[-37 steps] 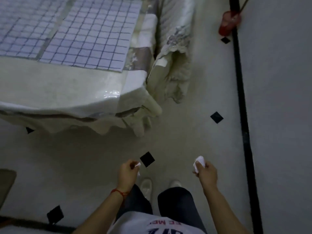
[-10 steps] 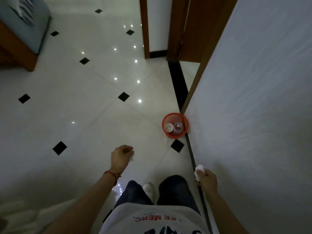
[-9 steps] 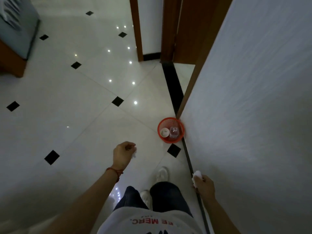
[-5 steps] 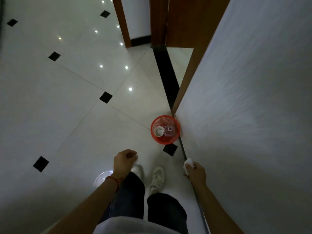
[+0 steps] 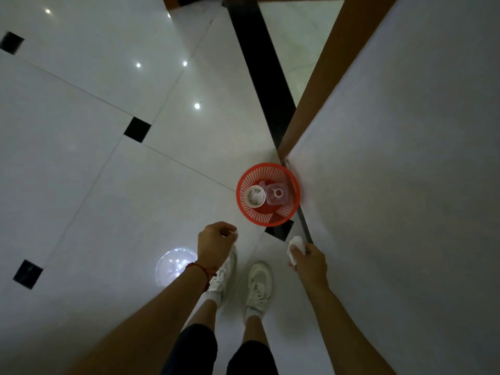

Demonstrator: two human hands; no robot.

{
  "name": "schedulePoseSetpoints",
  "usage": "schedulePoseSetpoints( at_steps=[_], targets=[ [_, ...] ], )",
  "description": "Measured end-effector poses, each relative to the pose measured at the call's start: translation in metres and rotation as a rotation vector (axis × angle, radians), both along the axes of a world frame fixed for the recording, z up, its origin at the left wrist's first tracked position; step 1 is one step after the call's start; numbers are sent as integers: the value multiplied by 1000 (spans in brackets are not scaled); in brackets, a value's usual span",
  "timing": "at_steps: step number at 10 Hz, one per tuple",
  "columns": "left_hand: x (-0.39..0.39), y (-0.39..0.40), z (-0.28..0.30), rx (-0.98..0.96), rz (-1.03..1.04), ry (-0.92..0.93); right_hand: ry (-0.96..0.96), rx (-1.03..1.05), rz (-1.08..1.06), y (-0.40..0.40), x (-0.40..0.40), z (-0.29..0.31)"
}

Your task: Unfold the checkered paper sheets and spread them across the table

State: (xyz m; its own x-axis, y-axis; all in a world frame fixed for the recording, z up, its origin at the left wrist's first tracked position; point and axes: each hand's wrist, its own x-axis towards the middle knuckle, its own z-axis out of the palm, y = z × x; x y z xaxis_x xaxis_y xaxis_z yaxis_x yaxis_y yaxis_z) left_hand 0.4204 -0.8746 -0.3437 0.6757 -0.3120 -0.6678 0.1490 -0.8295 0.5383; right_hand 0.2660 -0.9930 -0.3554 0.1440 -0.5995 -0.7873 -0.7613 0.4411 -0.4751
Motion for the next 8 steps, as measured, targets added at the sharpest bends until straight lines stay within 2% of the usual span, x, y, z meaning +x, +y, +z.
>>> schedulePoseSetpoints(
  at_steps=[2, 4, 5, 7, 8],
  targets=[
    [13, -30, -74, 15, -80, 39, 16, 42, -78, -5, 34, -82],
    [21, -58, -128, 12, 3, 78, -32, 33, -127, -24, 67, -144],
    [20, -66, -140, -9, -104, 64, -88, 58, -165, -32, 77, -158],
    [33, -69, -134, 2, -111, 118, -75, 64, -156, -36, 73, -147],
    [33, -59, -118, 10, -90, 126, -55, 106, -222, -35, 63, -127]
  ],
)
